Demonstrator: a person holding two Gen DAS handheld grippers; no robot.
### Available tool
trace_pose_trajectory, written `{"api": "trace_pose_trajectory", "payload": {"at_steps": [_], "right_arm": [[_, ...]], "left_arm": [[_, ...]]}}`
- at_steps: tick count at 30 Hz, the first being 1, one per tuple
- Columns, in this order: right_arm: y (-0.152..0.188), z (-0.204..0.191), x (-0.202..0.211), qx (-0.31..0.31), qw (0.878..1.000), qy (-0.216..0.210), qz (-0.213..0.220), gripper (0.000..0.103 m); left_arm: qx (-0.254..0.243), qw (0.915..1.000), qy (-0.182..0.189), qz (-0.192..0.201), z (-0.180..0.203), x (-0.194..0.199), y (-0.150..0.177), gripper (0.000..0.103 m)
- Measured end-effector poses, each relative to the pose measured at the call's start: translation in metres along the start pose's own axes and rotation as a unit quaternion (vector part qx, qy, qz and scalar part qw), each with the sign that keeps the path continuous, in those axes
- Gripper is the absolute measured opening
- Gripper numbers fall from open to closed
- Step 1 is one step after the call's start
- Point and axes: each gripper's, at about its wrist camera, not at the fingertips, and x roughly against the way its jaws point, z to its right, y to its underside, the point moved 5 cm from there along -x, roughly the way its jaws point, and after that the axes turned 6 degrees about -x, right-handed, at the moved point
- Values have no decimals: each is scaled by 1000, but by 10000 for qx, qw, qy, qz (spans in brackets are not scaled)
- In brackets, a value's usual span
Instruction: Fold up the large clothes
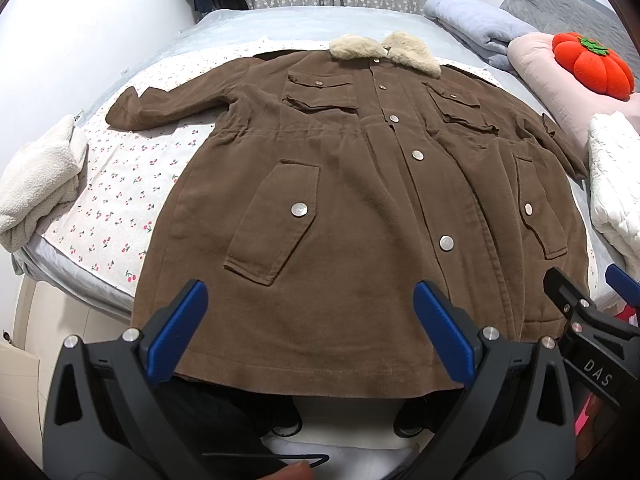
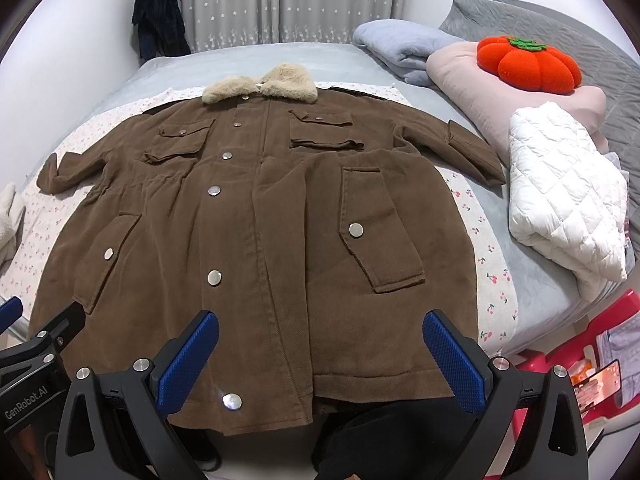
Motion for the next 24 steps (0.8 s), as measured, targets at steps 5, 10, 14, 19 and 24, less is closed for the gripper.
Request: {"api": "trace_pose_trajectory", "payload": {"at_steps": [5,10,14,19,24], "right_arm": [[-1,0,-3,11,10000,5,-26,103],[-4,1,-7,20,10000,40,-66,103],[-6,0,-12,46,9999,68,-92,103],[-13,1,-19,98,9999,69,-111,103],[-36,3,-27,222,9997,-81,50,103]], "left_arm": [[-11,10000,-16,-39,1,-2,-2,102],[-3,10000,-18,-86,1,-6,-6,102],[30,10000,-42,-82,1,-10,-10,102],[8,10000,-36,69,3,-18,-23,102],[-85,9997,200,-66,1,-38,-47,102]]}}
